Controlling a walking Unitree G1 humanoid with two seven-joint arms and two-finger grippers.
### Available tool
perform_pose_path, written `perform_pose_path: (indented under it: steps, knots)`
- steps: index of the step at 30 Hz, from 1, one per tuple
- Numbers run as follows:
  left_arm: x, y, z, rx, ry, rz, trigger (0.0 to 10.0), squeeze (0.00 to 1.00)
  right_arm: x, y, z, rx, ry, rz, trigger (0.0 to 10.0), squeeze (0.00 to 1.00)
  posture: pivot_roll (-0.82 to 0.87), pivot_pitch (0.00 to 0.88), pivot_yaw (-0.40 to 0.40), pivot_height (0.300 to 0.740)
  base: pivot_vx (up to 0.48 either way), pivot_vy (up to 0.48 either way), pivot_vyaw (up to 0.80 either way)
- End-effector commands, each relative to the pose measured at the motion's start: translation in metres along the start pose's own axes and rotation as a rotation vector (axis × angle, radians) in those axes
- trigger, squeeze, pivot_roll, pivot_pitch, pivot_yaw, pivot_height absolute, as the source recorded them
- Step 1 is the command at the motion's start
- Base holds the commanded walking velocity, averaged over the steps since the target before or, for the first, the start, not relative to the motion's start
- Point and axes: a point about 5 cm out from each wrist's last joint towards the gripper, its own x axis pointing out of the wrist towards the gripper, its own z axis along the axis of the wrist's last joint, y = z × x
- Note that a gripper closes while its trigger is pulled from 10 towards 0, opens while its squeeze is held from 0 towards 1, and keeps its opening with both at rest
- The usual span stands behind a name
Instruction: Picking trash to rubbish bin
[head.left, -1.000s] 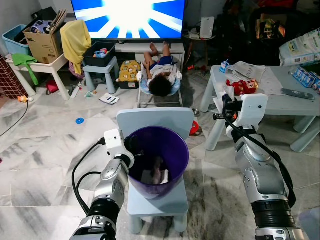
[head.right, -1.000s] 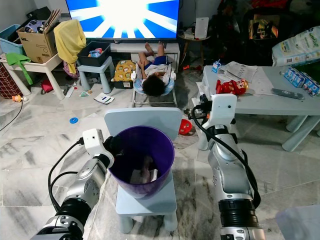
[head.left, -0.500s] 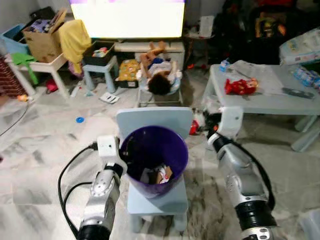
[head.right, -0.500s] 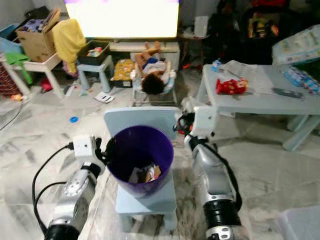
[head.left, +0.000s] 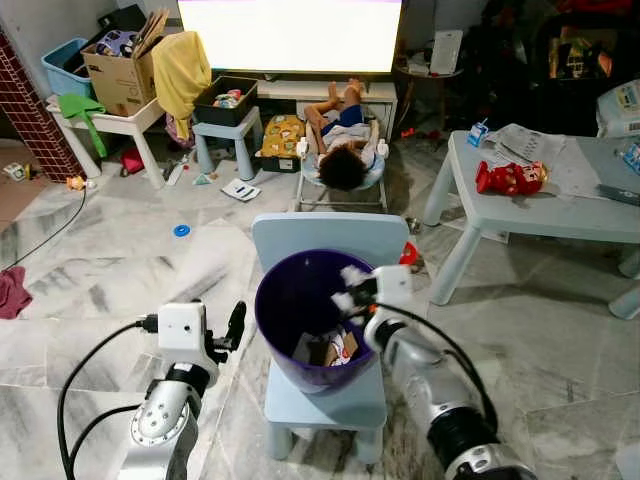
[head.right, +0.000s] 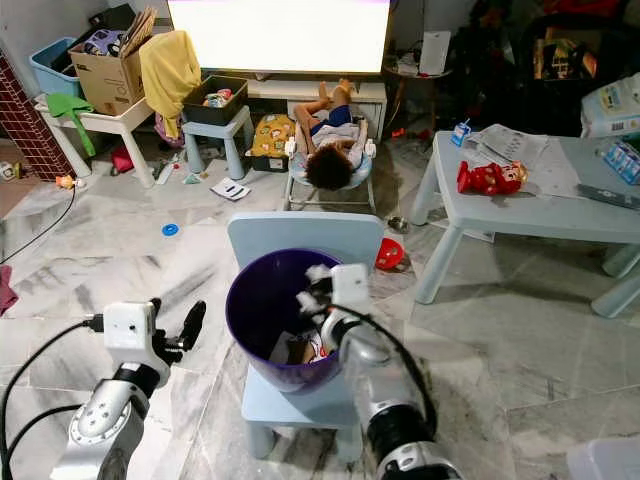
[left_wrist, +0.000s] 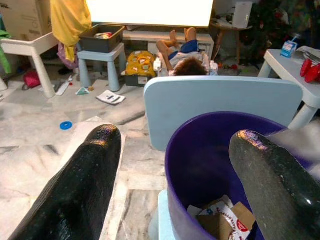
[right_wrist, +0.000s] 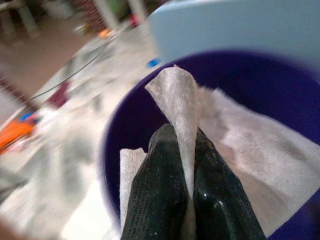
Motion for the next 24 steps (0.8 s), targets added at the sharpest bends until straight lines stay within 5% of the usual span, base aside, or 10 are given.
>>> perform_pose_path:
  steps: [1,2,3,4,5,6,16,24]
  knots:
    - [-0.002,-0.002,0.0,0.01,0.015,-0.017,10.0,0.85,0.003,0.005,0.001,-0.013,0.011,0.048,0.0,0.0,0.16,0.035,-0.003,0.74,0.0,0.0,0.0]
    - [-0.003,-0.003,-0.001,0.01,0.03,-0.029,10.0,0.6,0.004,0.008,-0.004,-0.018,0.042,0.067,0.0,0.0,0.16,0.034,-0.001,0.74,0.0,0.0,0.0]
    - [-0.004,-0.004,-0.002,0.007,0.038,-0.036,10.0,0.6,0.004,0.008,-0.006,-0.017,0.052,0.069,0.0,0.0,0.16,0.034,-0.001,0.74,0.0,0.0,0.0]
    - [-0.005,-0.005,-0.003,0.006,0.052,-0.046,10.0,0.17,0.005,0.008,-0.006,-0.024,0.054,0.063,0.0,0.0,0.17,0.033,0.0,0.74,0.0,0.0,0.0]
    - [-0.006,-0.006,-0.004,0.005,0.062,-0.053,10.0,0.17,0.005,0.007,-0.006,-0.029,0.056,0.059,0.0,0.0,0.17,0.033,0.001,0.74,0.0,0.0,0.0]
    - [-0.007,-0.007,-0.007,0.007,0.087,-0.067,10.0,0.0,0.006,0.007,-0.006,-0.03,0.056,0.056,0.0,0.0,0.18,0.033,0.004,0.74,0.0,0.0,0.0]
    - [-0.013,-0.009,-0.012,0.013,0.136,-0.127,10.0,0.0,0.014,0.01,0.009,-0.063,-0.028,-0.006,0.0,0.0,0.2,0.031,0.01,0.74,0.0,0.0,0.0]
    - [0.01,-0.014,0.039,0.033,-0.094,-0.068,10.0,0.0,0.012,-0.003,0.055,-0.067,-0.279,-0.07,0.0,0.0,0.17,0.031,0.007,0.74,0.0,0.0,0.0]
